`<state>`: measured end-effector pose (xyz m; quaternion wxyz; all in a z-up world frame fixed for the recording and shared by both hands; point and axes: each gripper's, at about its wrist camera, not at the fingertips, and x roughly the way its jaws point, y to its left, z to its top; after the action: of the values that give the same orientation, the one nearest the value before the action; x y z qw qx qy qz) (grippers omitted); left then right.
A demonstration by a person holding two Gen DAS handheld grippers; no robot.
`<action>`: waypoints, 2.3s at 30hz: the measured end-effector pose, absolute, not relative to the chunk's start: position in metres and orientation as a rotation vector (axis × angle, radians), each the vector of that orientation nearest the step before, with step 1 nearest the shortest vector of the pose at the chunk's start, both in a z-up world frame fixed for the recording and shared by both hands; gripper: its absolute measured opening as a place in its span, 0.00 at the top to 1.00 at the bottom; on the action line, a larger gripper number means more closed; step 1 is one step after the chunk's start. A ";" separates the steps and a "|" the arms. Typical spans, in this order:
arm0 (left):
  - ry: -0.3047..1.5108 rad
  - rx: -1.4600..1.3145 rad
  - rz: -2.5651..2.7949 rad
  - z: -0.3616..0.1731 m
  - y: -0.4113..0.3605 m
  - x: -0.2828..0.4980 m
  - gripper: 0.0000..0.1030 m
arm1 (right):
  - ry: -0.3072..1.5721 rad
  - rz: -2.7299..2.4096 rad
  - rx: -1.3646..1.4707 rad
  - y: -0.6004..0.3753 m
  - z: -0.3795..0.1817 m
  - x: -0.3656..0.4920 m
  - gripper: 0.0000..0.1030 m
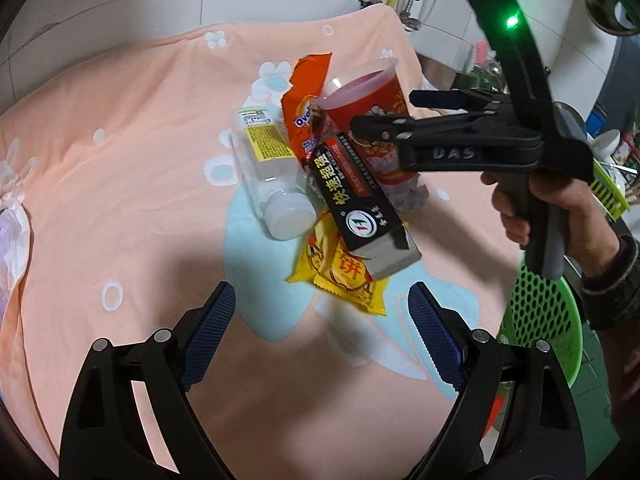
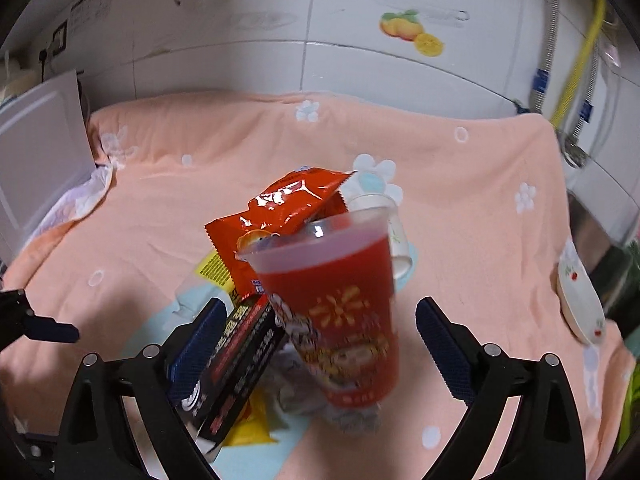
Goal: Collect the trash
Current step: 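Grasp the red cup with the right tool while the left tool grasps the black box, then lift the red cup with the right tool while the left tool lifts the black box, then drop the red cup into the basket with the right tool while the left drops the Ovaltine packet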
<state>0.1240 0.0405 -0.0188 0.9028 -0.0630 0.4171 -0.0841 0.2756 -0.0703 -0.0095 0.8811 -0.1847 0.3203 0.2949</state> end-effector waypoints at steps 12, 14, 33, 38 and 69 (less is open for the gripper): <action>0.867 -0.184 -0.192 -0.013 0.041 0.146 0.16 | 0.691 0.605 -0.370 -0.063 -0.017 0.297 0.25; 0.872 -0.202 -0.200 -0.013 0.040 0.150 0.16 | 0.684 0.594 -0.355 -0.067 -0.015 0.296 0.25; 0.949 -0.292 -0.272 -0.032 0.011 0.214 0.23 | 0.629 0.575 -0.234 -0.128 0.008 0.262 0.26; 0.938 -0.289 -0.280 -0.031 0.008 0.220 0.23 | 0.633 0.573 -0.237 -0.139 0.005 0.257 0.27; 0.684 0.031 -0.430 0.015 -0.047 0.189 0.77 | 0.646 0.614 -0.299 -0.176 0.010 0.183 0.28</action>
<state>0.1887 -0.0470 0.0155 0.9193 0.0152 0.3330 -0.2092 0.1835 -0.1761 0.0098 0.8915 -0.1442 0.3115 0.2958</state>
